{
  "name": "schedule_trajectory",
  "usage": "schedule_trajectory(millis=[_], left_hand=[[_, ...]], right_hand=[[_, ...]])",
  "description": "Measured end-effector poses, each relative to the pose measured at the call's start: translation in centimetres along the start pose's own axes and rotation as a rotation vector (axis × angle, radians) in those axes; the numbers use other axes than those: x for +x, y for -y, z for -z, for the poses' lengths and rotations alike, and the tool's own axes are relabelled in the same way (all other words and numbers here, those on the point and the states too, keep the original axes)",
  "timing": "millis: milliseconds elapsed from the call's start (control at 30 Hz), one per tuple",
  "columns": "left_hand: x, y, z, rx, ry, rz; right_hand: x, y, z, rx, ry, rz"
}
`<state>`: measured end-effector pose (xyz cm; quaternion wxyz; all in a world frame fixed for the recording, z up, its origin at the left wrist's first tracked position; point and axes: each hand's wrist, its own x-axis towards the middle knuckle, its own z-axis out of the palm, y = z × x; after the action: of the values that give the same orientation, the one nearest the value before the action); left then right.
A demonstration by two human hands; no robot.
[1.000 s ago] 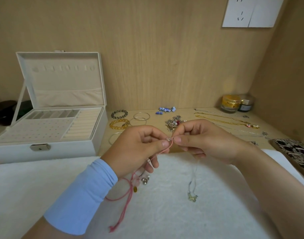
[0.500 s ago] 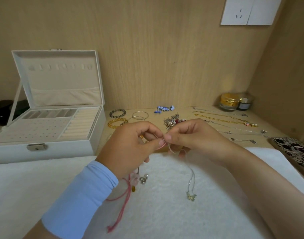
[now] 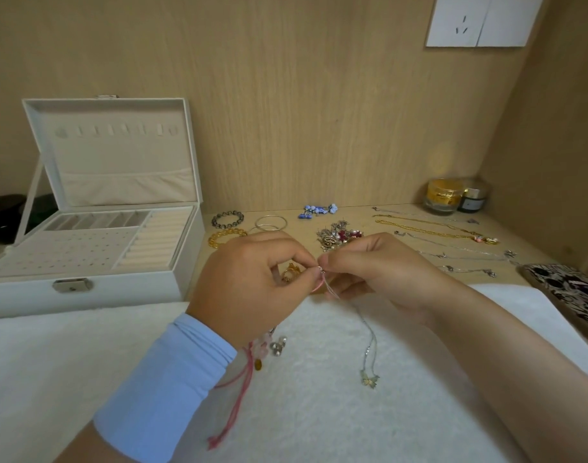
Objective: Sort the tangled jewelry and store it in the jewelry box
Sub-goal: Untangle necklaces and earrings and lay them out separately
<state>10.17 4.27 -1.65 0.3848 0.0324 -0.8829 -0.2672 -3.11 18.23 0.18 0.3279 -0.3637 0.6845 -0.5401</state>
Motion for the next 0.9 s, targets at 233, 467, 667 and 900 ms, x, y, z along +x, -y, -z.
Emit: schedule_trajectory(millis=[233,467,667,900], left_hand=[[-0.1,-0.4,-0.5,-0.214,-0.032,0.285],[0.7,-1.7,-0.3,-0.656,-0.045,0.565],[1.0,-1.6,-0.2,-0.813,-0.1,0.635],[1.4,-1.3,0.0,-0.968,-0.125,0.672]], right_hand=[[0.0,0.1,-0.2,0.038,-0.041,-0.028],[0.1,0.1,-0.2,0.024,-0.021,-0.093],[0.3,-0.2,-0.3,-0.074,0.05,-0.095],[0.3,-0.7,-0.2,-0.134,0.07,-0.04]])
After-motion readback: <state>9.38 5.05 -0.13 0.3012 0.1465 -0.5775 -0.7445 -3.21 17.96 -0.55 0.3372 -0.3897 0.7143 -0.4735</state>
